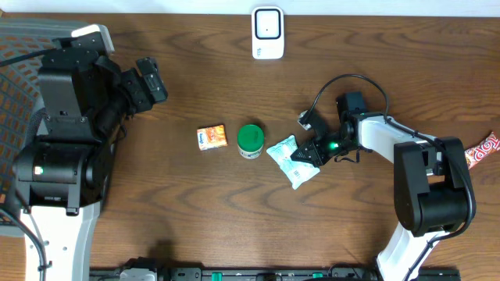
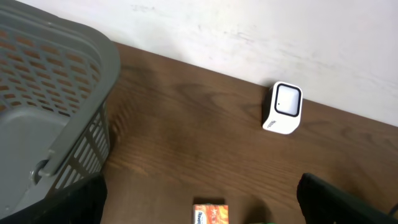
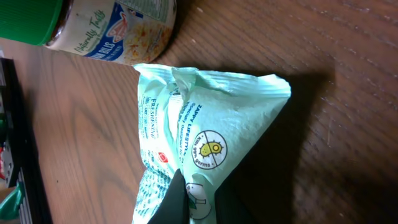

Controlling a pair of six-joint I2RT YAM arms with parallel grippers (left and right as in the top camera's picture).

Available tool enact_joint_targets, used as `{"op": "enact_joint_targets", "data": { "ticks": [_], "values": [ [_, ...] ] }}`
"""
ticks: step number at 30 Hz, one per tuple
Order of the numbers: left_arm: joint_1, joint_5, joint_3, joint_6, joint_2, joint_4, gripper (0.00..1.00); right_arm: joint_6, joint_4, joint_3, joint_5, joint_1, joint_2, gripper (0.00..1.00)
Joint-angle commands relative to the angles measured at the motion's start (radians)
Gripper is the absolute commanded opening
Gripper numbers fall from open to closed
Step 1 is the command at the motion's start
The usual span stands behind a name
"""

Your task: Scan the item barcode

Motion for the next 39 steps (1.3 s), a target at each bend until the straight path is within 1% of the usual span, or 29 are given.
{"op": "enact_joint_targets", "data": {
  "ticks": [1,4,6,9,16,19,20,21,22,23,25,26,29,34,39],
  "values": [
    [0.005,-0.013,0.011,0.009,0.006,-0.001,0.98,-0.001,-0.010,-0.005,0.020,0.006,0.045,0.01],
    [0.005,-0.013,0.011,0.009,0.006,-0.001,0.98,0.052,-0.065,0.045,-0.043,-0.006,0.024,0.01],
    [0.005,-0.013,0.011,0.009,0.006,-0.001,0.98,0.053,-0.124,0.089,-0.097,-0.013,-0.005,0.01],
    [0.005,-0.013,0.011,0.009,0.006,-0.001,0.98,0.054,-0.158,0.134,-0.126,-0.014,-0.078,0.01],
    [0.005,-0.013,0.011,0.009,0.006,-0.001,0.98,0.055,-0.150,0.143,-0.101,-0.015,-0.329,0.02],
    [0.005,-0.013,0.011,0.010,0.006,-0.001,0.98,0.084,-0.161,0.143,0.029,-0.007,-0.410,0.02],
    [0.005,-0.013,0.011,0.009,0.006,-0.001,0.98,0.084,-0.169,0.143,0.083,0.000,-0.419,0.19],
    [0.005,-0.013,0.011,0.009,0.006,-0.001,0.98,0.082,-0.176,0.142,0.136,0.008,-0.421,0.41],
    [0.005,-0.013,0.011,0.009,0.006,-0.001,0.98,0.081,-0.175,0.138,0.182,0.019,-0.417,0.59],
    [0.005,-0.013,0.011,0.009,0.006,-0.001,0.98,0.080,-0.166,0.130,0.214,0.031,-0.405,0.64],
    [0.005,-0.013,0.011,0.009,0.006,-0.001,0.98,0.071,-0.147,0.119,0.219,0.051,-0.358,0.77],
    [0.005,-0.013,0.011,0.009,0.006,-0.001,0.98,0.052,-0.146,0.119,0.219,0.063,-0.324,0.80],
    [0.005,-0.013,0.011,0.009,0.006,-0.001,0.98,-0.003,-0.135,0.119,0.226,0.091,-0.229,0.82],
    [0.005,-0.013,0.011,0.009,0.006,-0.001,0.98,-0.011,-0.089,0.119,0.257,0.117,-0.100,0.81],
    [0.005,-0.013,0.011,0.010,0.006,-0.001,0.98,-0.019,-0.102,0.119,0.242,0.145,-0.037,0.78]
  ]
}}
